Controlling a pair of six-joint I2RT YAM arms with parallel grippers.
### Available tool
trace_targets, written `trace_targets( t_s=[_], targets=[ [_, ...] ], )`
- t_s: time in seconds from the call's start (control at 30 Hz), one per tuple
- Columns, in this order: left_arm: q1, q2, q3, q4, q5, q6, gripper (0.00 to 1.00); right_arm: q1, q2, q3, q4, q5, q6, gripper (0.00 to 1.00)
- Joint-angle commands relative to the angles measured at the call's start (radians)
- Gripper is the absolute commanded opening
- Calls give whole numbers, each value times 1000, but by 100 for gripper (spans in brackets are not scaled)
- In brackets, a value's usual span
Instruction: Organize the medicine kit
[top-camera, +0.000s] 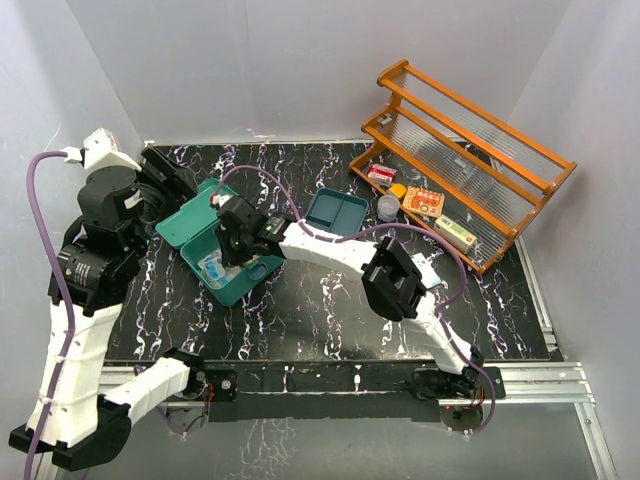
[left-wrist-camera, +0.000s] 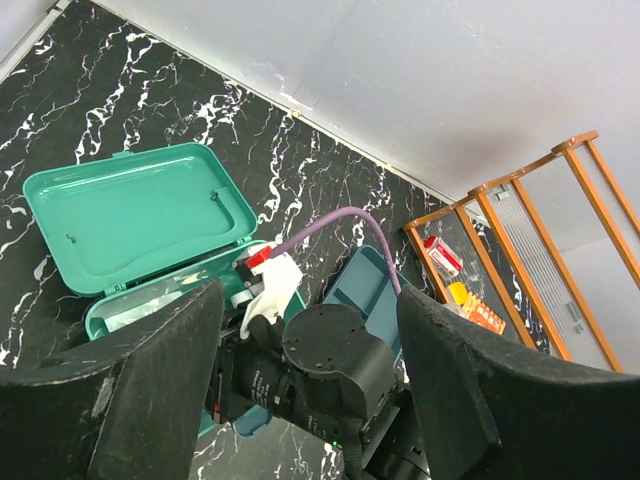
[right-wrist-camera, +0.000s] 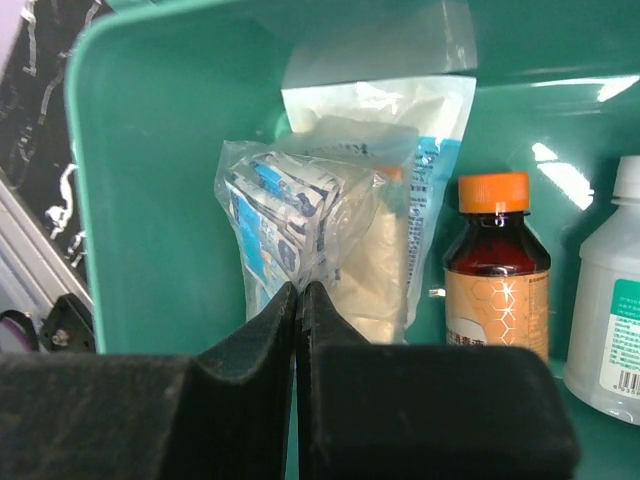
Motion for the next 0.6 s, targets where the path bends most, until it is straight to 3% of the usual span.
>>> trace_targets(
  t_s=[0.0,0.1,0.2,0.27,0.57],
  targets=[
    [7,-5,-14,23,-21,26,69,10,19,59,-22,24,-25,0],
    [7,-1,-18,34,-24,34,69,10,36,80,-41,34,-24,3],
    [6,7,-16,37,-31,38,69,10,47,138,-70,62,-13,23],
    [7,22,-1,20,-46,29,69,8,38,159,-73,87,-7,30],
    [6,61,18,-2,-57,24,70,-32,-83,136,-44,122,23,40]
  ],
)
